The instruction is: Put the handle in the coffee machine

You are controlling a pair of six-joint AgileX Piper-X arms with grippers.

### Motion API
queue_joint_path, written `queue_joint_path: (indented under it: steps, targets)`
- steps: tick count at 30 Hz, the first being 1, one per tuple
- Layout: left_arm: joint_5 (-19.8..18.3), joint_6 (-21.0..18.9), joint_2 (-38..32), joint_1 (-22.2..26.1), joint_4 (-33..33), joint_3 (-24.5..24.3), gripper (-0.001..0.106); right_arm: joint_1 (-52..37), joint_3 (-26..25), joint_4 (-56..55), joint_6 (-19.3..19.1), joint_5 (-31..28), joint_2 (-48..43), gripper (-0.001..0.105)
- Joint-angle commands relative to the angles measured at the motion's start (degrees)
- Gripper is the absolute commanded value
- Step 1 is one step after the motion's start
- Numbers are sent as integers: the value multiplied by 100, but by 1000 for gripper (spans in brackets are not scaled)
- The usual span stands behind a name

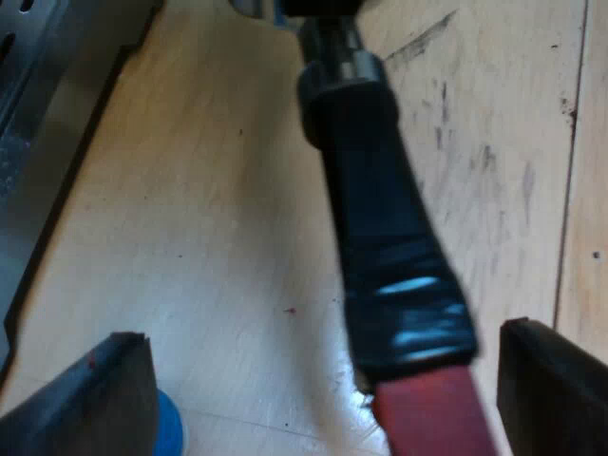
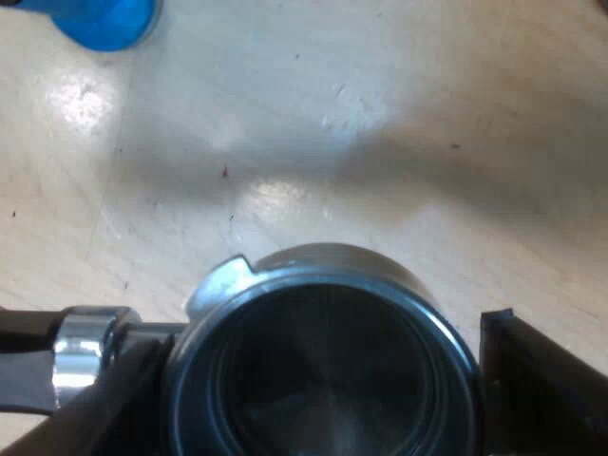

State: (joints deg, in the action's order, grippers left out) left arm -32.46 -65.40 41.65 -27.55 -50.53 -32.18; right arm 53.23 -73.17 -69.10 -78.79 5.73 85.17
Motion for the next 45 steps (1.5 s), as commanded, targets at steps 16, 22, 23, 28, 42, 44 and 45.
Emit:
queue_joint_path:
  steps: [16,22,23,28,42,44,45]
  targets:
    - [-94,-10,8,-28,326,334,74,-8,-102,61,-67,107,-110,0]
    - [-94,-10,8,-28,326,334,74,-8,-102,113,6,107,-110,0]
    - [-94,-10,8,-28,326,334,72,-8,-102,150,47,107,-110,0]
    - [-94,-10,8,-28,326,334,39,-8,-102,242,49,107,-110,0]
    - [-334,-10,-3,-28,438,334,0,-8,-102,240,105,56,-110,0]
    - [-376,-10,-3,-28,460,334,0,-8,-102,240,105,57,-110,4]
    - [-394,-10,-3,-28,463,334,0,-8,-102,240,105,57,-110,8]
